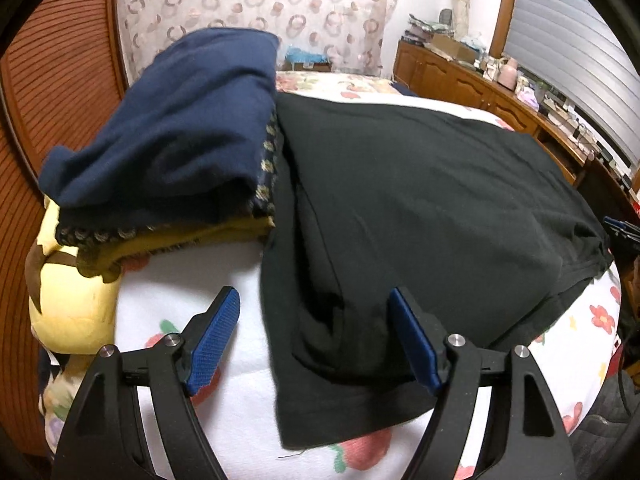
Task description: Fold small clothes
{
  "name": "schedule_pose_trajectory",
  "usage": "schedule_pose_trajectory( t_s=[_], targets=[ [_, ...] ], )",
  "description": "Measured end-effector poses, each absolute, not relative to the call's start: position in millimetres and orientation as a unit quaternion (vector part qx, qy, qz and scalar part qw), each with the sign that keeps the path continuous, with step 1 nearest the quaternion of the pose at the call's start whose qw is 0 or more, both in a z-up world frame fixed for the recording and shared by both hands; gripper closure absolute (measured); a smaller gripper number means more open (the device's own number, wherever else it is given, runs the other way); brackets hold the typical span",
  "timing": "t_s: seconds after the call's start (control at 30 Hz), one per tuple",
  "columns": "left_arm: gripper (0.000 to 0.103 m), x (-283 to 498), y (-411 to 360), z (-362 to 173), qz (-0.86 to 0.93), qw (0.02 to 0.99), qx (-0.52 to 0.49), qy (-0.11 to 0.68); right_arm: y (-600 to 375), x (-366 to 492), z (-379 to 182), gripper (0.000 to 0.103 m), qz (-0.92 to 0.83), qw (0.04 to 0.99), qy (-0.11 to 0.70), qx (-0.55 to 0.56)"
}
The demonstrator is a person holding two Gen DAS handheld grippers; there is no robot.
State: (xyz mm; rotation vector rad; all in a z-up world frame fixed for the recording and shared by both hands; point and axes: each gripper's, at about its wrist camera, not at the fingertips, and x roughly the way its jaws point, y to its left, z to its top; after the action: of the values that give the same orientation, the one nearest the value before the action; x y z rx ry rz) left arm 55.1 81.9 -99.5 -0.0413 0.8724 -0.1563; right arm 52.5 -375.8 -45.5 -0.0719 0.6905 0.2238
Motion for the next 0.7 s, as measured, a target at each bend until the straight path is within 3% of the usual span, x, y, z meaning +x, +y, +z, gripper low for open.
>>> schedule_pose_trajectory(
  t_s=[0.27, 0.37, 0.7],
  targets=[
    [0.025, 53.9, 78.8, -108.7, -0.069, 0.899, -0.016, 0.432, -360.6, 56.2, -43.2, 0.051, 0.115, 0.938, 0.324, -0.04],
    [0.025, 52.3, 76.2, -109.9, -0.063, 0.902, -0.011, 0.428, -343.5, 58.6, -49.8, 0.044, 0.135, 0.938, 0.315, -0.058],
    [0.028, 49.2, 76.0, -110.9, -0.062, 0.905, -0.007, 0.421, -329.8, 50.6, -77.6, 0.043, 0.142, 0.938, 0.312, -0.044]
  ],
)
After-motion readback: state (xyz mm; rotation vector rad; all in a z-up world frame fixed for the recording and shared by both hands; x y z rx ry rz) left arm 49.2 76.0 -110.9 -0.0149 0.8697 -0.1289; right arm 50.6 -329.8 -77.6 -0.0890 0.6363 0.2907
